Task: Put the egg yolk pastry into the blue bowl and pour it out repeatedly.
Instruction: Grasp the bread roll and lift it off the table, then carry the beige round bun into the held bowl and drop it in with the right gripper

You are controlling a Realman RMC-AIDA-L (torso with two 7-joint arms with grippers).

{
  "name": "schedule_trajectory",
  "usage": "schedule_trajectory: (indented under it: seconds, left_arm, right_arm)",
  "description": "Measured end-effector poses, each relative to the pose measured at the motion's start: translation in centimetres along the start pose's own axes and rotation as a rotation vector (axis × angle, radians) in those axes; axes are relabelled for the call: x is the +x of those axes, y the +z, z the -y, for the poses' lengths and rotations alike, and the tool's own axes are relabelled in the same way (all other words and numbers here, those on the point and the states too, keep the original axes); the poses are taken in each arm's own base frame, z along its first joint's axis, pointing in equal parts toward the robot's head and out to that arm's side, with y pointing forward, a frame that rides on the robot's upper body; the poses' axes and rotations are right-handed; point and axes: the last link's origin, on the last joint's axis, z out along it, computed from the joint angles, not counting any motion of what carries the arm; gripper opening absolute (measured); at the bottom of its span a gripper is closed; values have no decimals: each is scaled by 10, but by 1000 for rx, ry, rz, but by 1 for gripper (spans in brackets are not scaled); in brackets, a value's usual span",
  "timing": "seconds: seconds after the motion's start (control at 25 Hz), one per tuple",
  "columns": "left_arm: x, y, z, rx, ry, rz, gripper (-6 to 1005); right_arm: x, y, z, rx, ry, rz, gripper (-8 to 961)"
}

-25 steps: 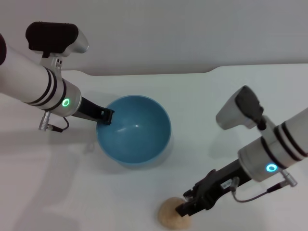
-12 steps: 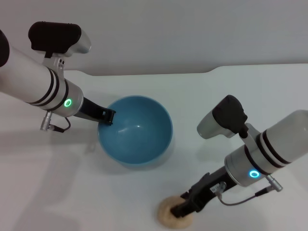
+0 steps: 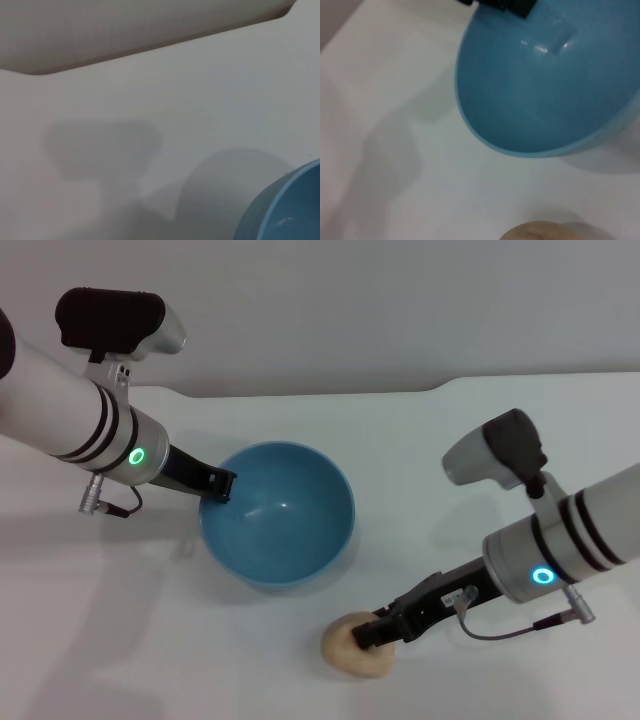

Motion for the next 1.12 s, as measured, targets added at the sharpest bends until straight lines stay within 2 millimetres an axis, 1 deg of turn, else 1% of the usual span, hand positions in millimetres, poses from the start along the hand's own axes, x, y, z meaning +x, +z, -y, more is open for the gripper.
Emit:
schedule_trajectory:
  seconds: [0.12,0.24,0.32,0.52,0.6,0.72,0.76,0.88,1.0,1.12]
  left_arm:
    - [1,0,0,0,5,1,27]
    - [0,0,-1,1,12,11,27]
    - [-1,0,-2,1,20,21,27]
    - [-4,1,-5,-3,30,46,27]
    - [-6,3,-9,-13,34,60,27]
    - [-12,7,-20,-35,55,92,28]
    - [-13,8,-25,-55,53,95,28]
    - [-13,9,-38,-126,39,88,28]
    - [-12,9,-48,-166,45,85,28]
    - [-10,9,-51,-174,52,82,28]
  right_arm:
    - [1,-8,-2,-35,15,14,284]
    - [1,-22,-7,-84,4,29,254]
    - [-2,-33,-12,-113,-15,53,237]
    - [-11,-72,-20,-181,-66,165,203]
    - [-16,-87,-17,-184,-70,234,194]
    - [-23,-104,-8,-167,-30,335,181]
    - [-25,-107,-4,-163,-15,363,177]
    - [-26,-109,1,-154,1,401,164]
    - [-24,-104,5,-146,9,401,131]
    - [-22,-98,6,-150,25,390,107]
